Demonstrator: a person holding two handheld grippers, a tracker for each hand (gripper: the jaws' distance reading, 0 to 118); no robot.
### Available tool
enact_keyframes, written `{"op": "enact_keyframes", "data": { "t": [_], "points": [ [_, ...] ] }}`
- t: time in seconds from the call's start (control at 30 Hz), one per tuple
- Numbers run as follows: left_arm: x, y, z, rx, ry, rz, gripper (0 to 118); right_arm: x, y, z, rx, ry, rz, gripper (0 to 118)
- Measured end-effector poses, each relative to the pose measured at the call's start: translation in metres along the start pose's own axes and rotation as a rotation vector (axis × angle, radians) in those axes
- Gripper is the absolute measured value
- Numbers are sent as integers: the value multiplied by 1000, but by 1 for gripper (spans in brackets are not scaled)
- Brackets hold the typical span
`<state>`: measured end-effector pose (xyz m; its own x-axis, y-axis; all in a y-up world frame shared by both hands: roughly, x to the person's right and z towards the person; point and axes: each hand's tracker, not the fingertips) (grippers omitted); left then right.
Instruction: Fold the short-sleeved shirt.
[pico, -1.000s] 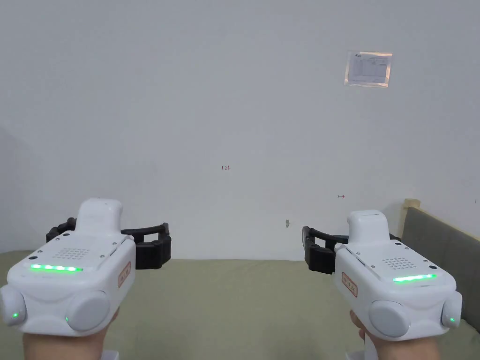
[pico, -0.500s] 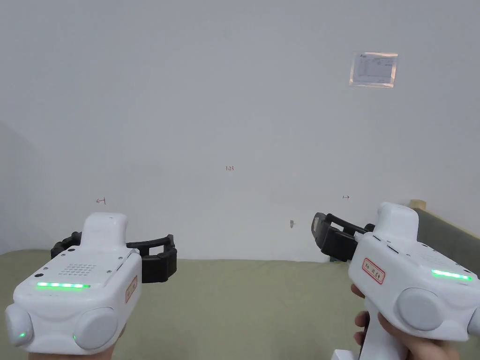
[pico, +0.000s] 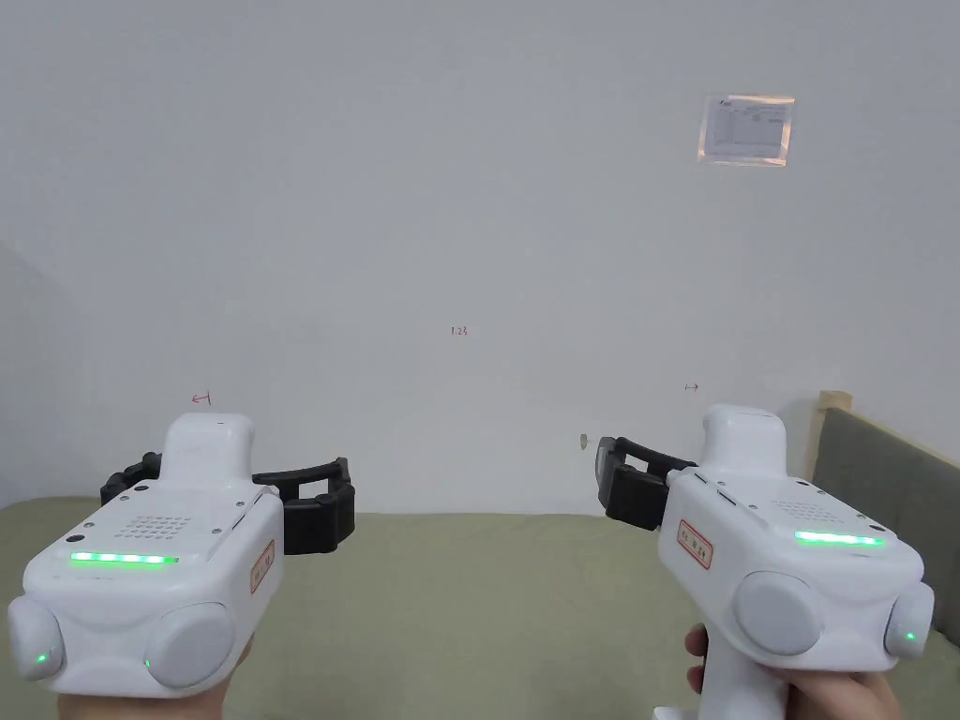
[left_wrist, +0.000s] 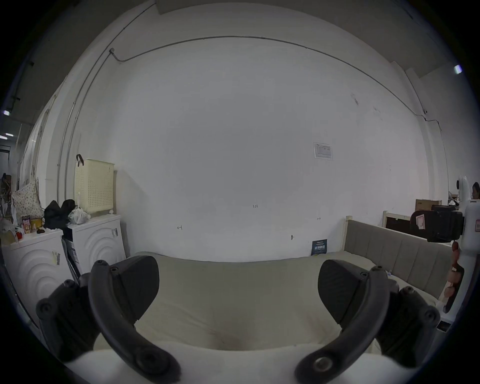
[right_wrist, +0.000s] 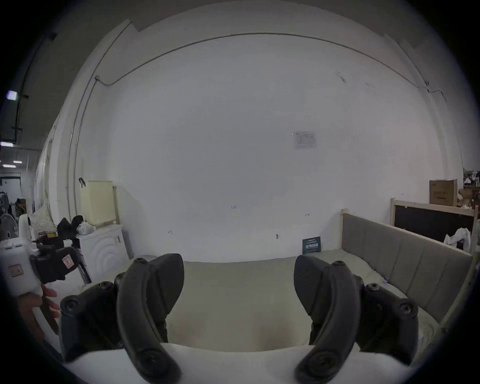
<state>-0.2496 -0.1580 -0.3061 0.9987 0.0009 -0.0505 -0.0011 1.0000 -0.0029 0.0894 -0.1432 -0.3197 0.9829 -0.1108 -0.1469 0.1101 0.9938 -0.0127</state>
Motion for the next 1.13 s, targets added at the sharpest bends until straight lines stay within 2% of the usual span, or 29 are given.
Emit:
{"op": "enact_keyframes", "data": {
  "t": [0.23, 0.4, 0.63, 0.77, 0.8, 0.87, 0.97, 1.13],
  "points": [
    [0, -2, -1, -5, -5, 4, 118, 3, 1, 3, 3, -5, -4, 91],
    [2, -3, 0, -5, -8, 4, 118, 1, -1, 3, -7, -61, -9, 91],
    [2, -5, 0, -9, -10, 2, 118, 4, -7, 0, -40, -61, -23, 91],
    [0, -7, -2, -12, -6, 10, 118, 4, -12, 0, -5, -61, -23, 91],
    [-1, -7, -2, -13, -7, 14, 118, 5, -11, -2, -26, -68, -44, 91],
    [-1, -8, -2, -13, -3, 16, 118, 9, -10, -5, -66, -15, -77, 91],
    [-1, -8, -1, -13, -2, 10, 118, 11, -9, -6, -82, -26, -63, 91],
    [1, -8, -2, -16, 1, 11, 118, 8, -4, -15, -201, -46, -22, 91]
  ]
}}
